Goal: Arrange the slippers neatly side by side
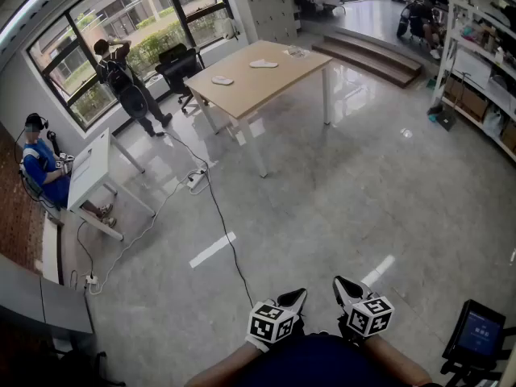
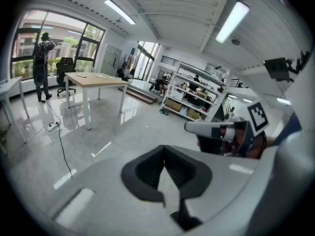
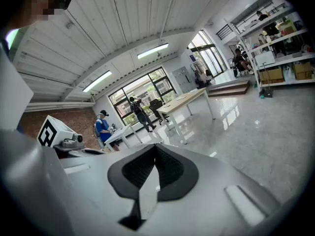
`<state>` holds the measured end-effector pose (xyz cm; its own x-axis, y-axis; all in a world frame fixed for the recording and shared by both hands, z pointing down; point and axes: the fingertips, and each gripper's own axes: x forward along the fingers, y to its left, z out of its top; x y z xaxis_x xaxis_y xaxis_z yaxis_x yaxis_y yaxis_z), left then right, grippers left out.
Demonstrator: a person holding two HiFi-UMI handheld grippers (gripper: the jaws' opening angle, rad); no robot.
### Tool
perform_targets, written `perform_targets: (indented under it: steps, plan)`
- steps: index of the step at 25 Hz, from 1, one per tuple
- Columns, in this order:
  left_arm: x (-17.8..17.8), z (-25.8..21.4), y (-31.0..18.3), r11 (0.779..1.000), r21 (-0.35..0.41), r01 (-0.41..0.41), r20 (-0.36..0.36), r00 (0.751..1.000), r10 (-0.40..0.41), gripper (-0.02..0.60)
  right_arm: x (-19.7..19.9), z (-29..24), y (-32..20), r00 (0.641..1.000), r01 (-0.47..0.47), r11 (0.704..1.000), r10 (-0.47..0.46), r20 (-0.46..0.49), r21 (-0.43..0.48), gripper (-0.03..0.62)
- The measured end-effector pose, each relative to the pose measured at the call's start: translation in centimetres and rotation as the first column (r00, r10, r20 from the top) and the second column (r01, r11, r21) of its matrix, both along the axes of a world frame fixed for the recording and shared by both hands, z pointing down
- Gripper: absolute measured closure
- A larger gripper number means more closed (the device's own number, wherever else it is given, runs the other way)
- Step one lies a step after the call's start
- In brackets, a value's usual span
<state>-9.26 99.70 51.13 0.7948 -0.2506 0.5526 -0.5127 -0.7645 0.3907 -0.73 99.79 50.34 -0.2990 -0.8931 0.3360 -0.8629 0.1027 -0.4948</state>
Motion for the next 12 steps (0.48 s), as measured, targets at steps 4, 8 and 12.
perform_targets:
  steps: [4, 8, 12]
  plan:
    - [0.2, -0.1, -3.3, 1.0, -0.007, -0.011, -0.01, 1.0, 0.011, 0.578, 0.4, -0.3, -2.9, 1.0, -0.027, 1.0, 0.027, -0.016, -0.003, 0.583]
    - [0.3, -1.3, -6.9, 0.999, 0.0, -0.052, -0.027, 0.998, 0.052, 0.578, -0.1, -1.1, -6.5, 0.999, -0.039, 0.999, 0.038, -0.036, -0.015, 0.583]
    - [-1.4, -1.6, -11.5, 0.999, -0.006, -0.035, -0.051, 0.998, 0.035, 0.578, -1.6, -1.5, -10.8, 0.998, -0.037, 0.999, 0.036, -0.06, -0.022, 0.583]
